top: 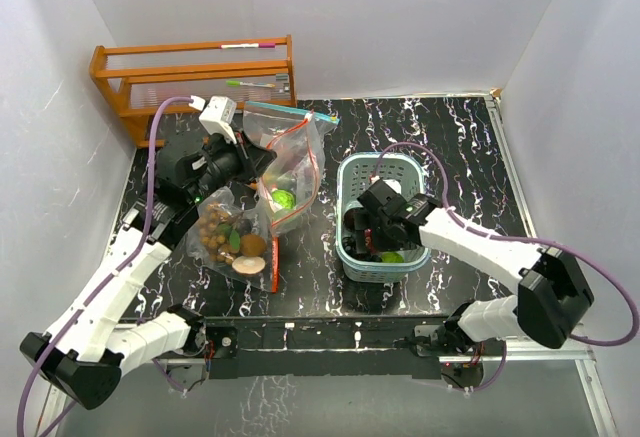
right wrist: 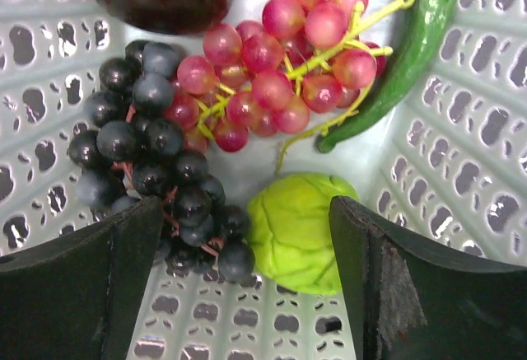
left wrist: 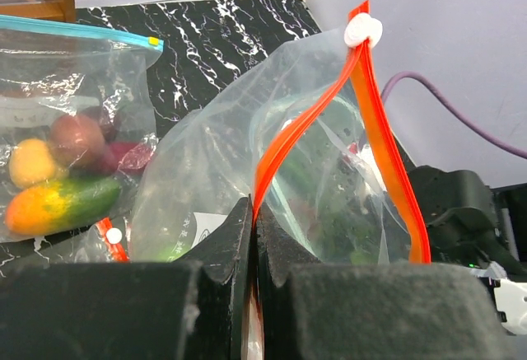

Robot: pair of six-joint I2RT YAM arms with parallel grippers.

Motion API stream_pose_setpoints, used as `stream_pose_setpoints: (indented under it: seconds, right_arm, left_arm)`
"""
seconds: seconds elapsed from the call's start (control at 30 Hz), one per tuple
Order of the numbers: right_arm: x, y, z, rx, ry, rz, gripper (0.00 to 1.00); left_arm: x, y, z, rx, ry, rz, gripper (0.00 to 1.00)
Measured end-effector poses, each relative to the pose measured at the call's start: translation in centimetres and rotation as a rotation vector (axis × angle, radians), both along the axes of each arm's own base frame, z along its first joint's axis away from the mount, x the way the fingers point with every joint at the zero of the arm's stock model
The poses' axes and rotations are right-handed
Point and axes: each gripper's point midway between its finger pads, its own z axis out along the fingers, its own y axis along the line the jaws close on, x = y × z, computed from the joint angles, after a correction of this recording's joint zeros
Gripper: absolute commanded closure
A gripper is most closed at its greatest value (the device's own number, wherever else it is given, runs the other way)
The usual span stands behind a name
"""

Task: Place the food in the zip-top bag and seal the zipper
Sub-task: Pick up the fake fruit from the bin.

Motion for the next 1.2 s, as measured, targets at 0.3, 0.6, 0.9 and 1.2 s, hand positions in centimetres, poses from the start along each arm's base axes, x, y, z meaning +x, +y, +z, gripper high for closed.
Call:
stream_pose_setpoints:
  seconds: [0.3,0.6,0.9,1.2]
  right_arm:
    - [1.9,1.6,-2.6,0.003,-0.006,-0.021,0.43]
    - [2.4,2.5,-3.9,0.050,-0.029,-0.038,0.77]
    - [2.4,2.2,-2.3,0.054,-0.055,-0.026,0.92]
    - [5.3,3.4,10.2,0.207,-0.319,-0.012,0.92]
  left_arm:
    - [-0.8,0.5,0.5,0.000,-0.019,-0.002,1.00]
    - [-1.1,0.9,0.3,0.019,-0.017,0.004,1.00]
    - [-1.2,1.0,0.1,0.028,-0.015,0.007,1.00]
    - [-1.2,1.2,-0.1,0.035,-0.010,0.013,1.00]
